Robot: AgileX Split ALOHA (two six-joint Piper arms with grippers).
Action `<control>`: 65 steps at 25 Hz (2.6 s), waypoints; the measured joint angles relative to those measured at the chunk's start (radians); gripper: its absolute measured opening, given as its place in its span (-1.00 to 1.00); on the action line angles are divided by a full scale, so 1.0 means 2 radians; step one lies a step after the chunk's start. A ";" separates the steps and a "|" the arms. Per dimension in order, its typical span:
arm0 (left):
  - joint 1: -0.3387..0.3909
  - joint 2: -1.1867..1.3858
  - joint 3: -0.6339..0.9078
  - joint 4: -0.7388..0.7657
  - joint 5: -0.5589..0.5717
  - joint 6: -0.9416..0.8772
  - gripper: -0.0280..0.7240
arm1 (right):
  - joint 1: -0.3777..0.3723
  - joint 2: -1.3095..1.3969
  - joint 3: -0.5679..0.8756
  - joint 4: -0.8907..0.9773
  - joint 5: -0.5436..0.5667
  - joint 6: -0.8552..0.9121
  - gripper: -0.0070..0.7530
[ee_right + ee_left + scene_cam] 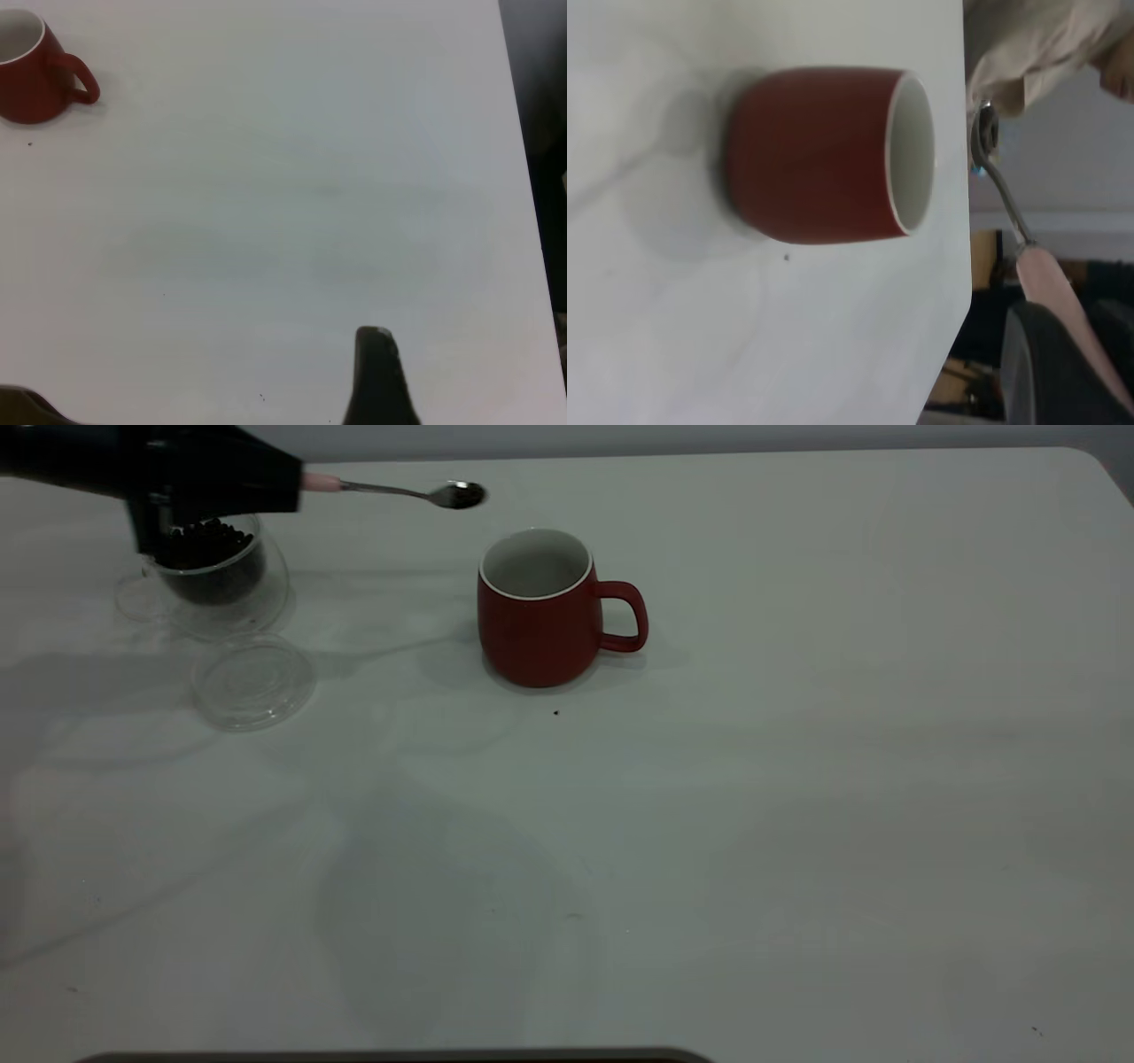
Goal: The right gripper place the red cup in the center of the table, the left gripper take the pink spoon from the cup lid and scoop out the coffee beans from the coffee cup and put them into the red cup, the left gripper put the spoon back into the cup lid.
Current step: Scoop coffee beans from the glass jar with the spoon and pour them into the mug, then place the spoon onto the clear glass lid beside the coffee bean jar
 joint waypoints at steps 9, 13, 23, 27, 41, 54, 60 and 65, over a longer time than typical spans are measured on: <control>-0.040 0.000 0.000 0.000 -0.047 0.030 -0.60 | 0.000 0.000 0.000 0.000 0.000 0.000 0.48; -0.056 0.000 0.000 -0.001 -0.079 0.060 -0.60 | 0.000 0.000 0.000 0.000 0.000 0.000 0.48; -0.065 0.000 0.000 -0.001 -0.125 0.213 -0.60 | 0.000 0.000 0.000 0.000 0.000 0.000 0.48; -0.065 0.000 0.000 -0.001 -0.124 0.242 -0.60 | 0.000 0.000 0.000 0.000 0.000 0.000 0.48; -0.065 -0.042 0.000 0.052 -0.106 0.206 -0.60 | 0.000 0.000 0.000 0.000 0.000 0.000 0.48; 0.019 -0.131 0.004 0.128 0.009 0.035 -0.60 | 0.000 0.000 0.000 0.000 0.000 0.000 0.48; 0.109 -0.131 0.058 0.143 0.009 0.041 -0.60 | 0.000 0.000 0.000 0.000 0.000 0.000 0.48; 0.166 -0.129 0.089 0.161 -0.015 0.052 -0.60 | 0.000 0.000 0.000 0.000 0.000 0.000 0.48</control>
